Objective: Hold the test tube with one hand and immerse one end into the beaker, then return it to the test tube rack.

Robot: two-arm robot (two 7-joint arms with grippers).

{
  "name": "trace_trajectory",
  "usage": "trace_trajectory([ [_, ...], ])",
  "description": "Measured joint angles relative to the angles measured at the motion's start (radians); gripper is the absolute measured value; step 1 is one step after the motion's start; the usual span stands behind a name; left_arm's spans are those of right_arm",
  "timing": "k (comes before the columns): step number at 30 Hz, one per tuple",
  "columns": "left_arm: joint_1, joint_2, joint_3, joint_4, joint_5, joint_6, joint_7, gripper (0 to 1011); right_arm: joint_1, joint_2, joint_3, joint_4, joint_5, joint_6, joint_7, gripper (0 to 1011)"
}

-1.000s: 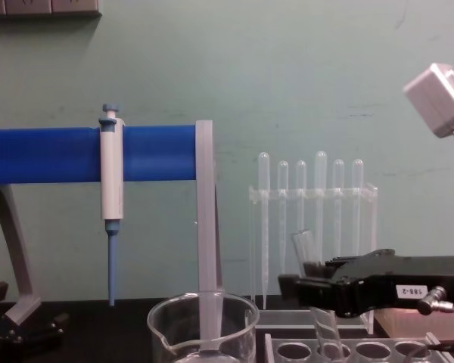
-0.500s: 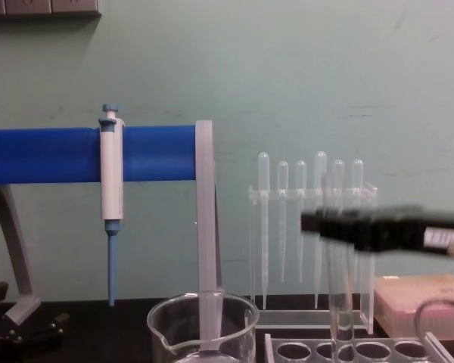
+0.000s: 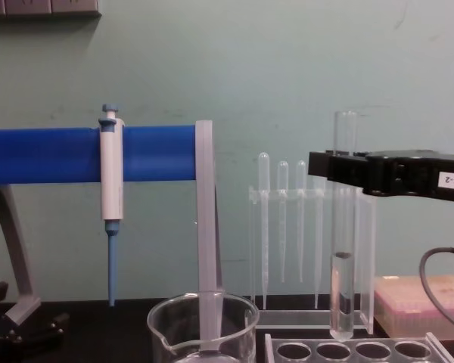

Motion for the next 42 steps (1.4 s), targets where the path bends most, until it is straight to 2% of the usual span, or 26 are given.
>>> trace_trajectory([
  [13,0.0,0.0,0.0,0.0,0.0,0.0,0.0,1000,0.003,0.011,-0.016,-0.005,-0.034,-0.02,-0.003,225],
  [42,0.0,0.0,0.0,0.0,0.0,0.0,0.0,1000,0.004,0.009,-0.016,-0.004,-0.033,-0.017,-0.003,225],
])
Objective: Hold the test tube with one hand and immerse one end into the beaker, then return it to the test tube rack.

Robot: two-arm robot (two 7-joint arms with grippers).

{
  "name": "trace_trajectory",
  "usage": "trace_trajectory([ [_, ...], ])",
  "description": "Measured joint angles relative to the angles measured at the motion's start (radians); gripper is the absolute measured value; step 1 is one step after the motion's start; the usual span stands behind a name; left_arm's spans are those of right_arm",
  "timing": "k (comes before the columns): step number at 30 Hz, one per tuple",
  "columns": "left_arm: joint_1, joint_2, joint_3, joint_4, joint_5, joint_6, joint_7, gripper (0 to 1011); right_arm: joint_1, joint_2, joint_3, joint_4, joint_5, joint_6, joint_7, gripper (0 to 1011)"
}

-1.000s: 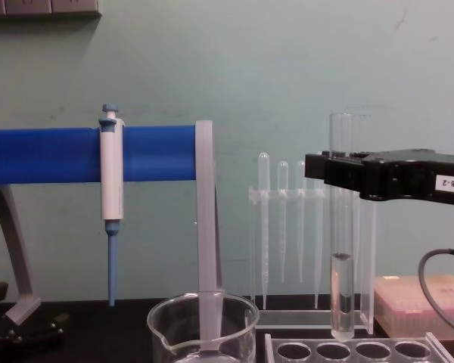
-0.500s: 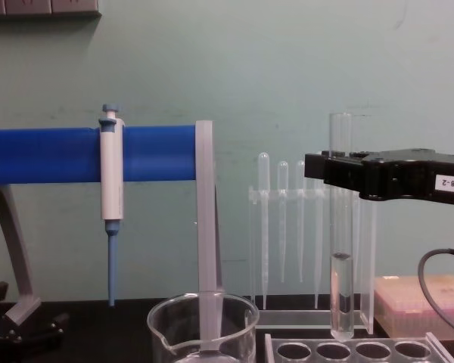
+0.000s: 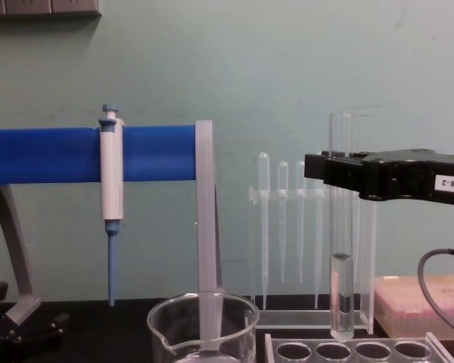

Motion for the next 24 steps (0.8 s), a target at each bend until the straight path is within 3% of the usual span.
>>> trace_trajectory([
  [24,0.0,0.0,0.0,0.0,0.0,0.0,0.0,1000,0.0,0.0,0.0,0.001,0.001,0.0,0.001,224],
])
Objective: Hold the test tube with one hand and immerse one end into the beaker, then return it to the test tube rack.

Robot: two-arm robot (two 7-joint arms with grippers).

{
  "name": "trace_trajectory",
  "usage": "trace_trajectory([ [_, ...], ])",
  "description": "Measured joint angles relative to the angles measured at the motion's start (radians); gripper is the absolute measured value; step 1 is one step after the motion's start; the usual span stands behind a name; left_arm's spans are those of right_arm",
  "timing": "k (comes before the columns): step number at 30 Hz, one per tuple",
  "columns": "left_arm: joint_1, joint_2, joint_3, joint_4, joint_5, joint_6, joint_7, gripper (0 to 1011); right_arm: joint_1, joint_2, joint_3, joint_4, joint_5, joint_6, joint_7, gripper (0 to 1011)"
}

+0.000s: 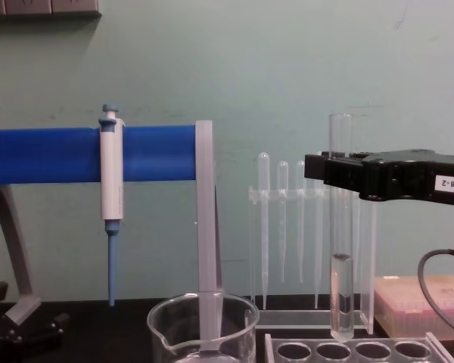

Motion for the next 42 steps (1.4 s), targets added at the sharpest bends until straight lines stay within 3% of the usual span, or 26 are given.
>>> trace_trajectory([
  [42,0.0,0.0,0.0,0.0,0.0,0.0,0.0,1000,0.0,0.0,0.0,0.0,0.0,0.0,0.0,224],
])
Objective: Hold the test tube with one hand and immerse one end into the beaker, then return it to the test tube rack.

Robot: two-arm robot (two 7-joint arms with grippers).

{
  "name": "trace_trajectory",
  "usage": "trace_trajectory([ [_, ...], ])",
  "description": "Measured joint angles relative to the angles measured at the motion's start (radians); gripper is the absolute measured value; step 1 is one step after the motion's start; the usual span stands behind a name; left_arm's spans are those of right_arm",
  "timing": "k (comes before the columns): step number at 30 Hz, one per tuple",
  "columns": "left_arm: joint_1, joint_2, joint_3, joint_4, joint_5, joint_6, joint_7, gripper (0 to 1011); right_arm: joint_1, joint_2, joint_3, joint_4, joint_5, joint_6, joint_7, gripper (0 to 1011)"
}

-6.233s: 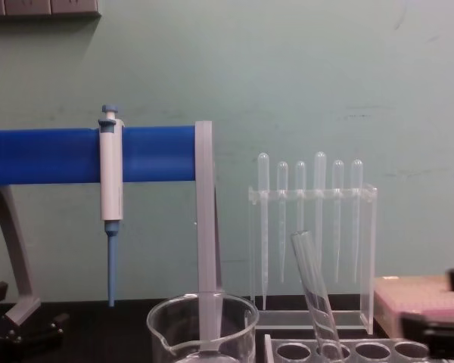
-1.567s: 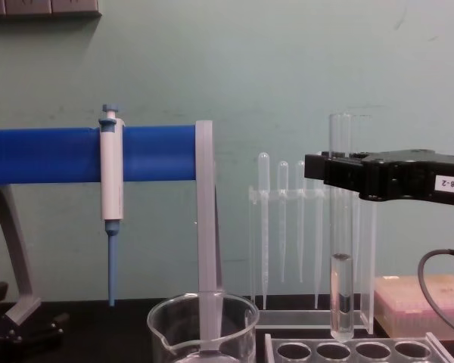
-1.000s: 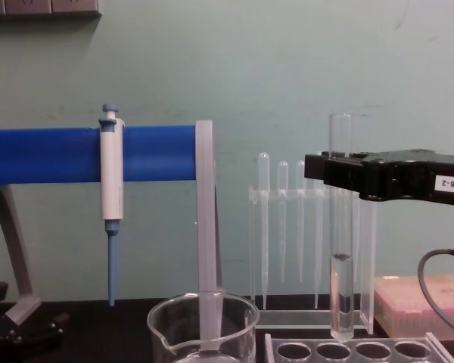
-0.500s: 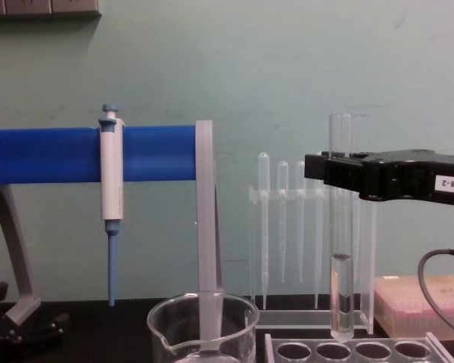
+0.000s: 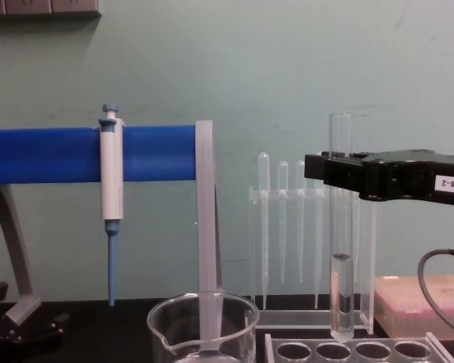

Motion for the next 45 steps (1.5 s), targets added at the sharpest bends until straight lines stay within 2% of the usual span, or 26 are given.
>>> trace_trajectory([
  [45,0.0,0.0,0.0,0.0,0.0,0.0,0.0,1000,0.0,0.0,0.0,0.0,0.0,0.0,0.0,224],
])
